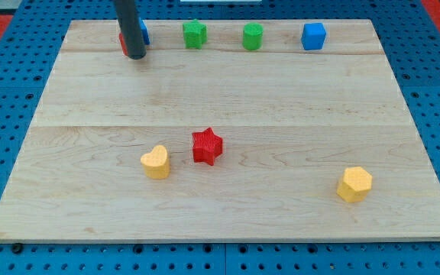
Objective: Separate red circle and blue triangle from each other
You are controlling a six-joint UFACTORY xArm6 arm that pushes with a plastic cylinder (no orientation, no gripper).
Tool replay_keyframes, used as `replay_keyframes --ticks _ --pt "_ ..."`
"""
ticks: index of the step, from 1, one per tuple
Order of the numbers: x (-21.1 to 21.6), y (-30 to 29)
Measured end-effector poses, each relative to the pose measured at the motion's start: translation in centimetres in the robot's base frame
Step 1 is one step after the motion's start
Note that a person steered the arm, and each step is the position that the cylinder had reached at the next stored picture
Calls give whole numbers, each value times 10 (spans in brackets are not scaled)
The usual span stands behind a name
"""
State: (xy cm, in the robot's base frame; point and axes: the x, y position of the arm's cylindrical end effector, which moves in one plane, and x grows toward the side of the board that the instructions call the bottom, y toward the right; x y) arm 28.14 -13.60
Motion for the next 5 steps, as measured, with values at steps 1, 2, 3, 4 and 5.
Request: replay_keyframes --ticks 1,2,3,4,5 --pt "-12 41" --pt "-29 24" --pt "-38 -19" --pt "-38 -44" --pt "-39 -47"
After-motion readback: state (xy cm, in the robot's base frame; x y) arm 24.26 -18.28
